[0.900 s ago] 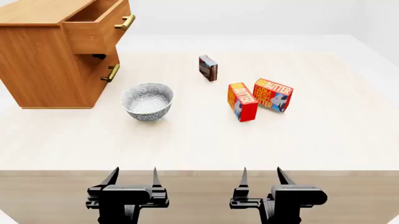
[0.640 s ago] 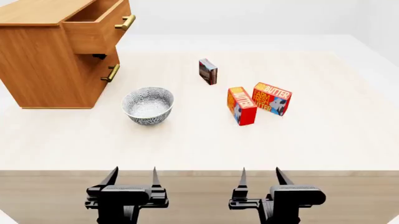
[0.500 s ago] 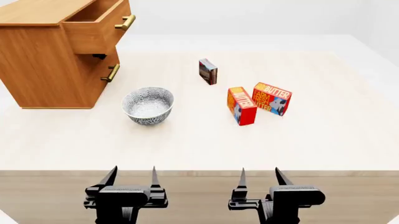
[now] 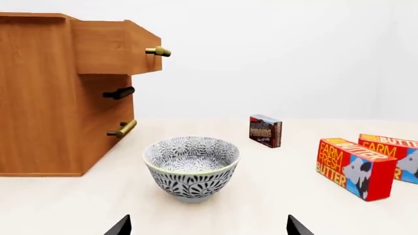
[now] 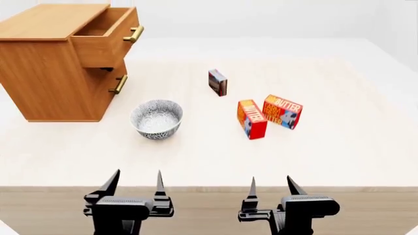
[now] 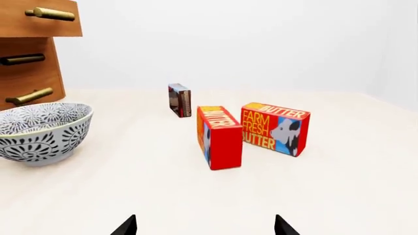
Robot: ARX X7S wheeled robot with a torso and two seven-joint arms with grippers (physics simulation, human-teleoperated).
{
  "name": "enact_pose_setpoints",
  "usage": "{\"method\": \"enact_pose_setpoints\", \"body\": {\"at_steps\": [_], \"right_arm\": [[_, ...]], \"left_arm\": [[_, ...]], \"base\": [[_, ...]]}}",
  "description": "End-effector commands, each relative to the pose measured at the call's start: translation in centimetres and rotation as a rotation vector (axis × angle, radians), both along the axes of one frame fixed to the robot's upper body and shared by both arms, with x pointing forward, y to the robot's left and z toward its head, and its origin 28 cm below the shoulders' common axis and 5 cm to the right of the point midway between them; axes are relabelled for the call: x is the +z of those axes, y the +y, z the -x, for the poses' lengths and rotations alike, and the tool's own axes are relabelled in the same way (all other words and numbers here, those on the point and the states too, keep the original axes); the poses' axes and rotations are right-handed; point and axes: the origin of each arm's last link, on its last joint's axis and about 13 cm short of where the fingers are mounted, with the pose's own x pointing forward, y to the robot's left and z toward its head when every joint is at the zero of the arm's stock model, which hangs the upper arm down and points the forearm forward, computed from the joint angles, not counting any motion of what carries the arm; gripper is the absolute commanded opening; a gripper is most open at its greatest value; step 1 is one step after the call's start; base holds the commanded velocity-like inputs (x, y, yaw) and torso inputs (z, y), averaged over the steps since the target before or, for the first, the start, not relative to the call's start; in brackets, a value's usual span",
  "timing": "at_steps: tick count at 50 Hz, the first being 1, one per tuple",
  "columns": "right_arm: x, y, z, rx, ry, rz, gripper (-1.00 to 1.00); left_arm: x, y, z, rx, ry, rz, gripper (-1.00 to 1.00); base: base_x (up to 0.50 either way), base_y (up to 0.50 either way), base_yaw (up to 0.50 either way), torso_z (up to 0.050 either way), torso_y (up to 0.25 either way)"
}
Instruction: Put the chocolate pudding in the top drawer of the cabinet and close it.
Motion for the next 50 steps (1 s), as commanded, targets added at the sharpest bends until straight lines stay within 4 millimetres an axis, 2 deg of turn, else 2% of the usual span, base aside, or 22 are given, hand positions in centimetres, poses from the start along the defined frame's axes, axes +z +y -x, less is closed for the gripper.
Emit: {"method": "enact_pose_setpoints", "body": {"at_steps": [1,11,29,38,50], "right_arm": [[0.6,0.0,-0.1,-0.002,-0.011,-0.003,1.0],[2.7,-0.4,-0.6,0.001,-0.04,-0.022,1.0],[8.0,-1.1,-4.1,-0.053,-0.113,0.094,1.0],[10.4,-0.9,-5.9,-0.029,-0.181,0.085,1.0],[11.1,-1.2,-6.4,-0.004,-0.233,0.084,1.0]], "left_arm": [[0.8,0.3,-0.2,0.02,-0.007,-0.011,1.0],[3.7,0.7,-1.6,0.033,-0.004,-0.057,1.0],[8.4,0.9,-4.8,0.049,-0.004,-0.108,1.0],[10.8,1.5,-5.1,0.058,-0.048,-0.113,1.0],[12.8,1.4,-4.9,0.008,-0.108,-0.1,1.0]], "base": [[0.0,0.0,0.0,0.05,0.002],[0.0,0.0,0.0,0.048,0.001],[0.0,0.0,0.0,0.001,0.0],[0.0,0.0,0.0,0.0,0.0],[0.03,0.0,0.0,0.0,0.0]]}}
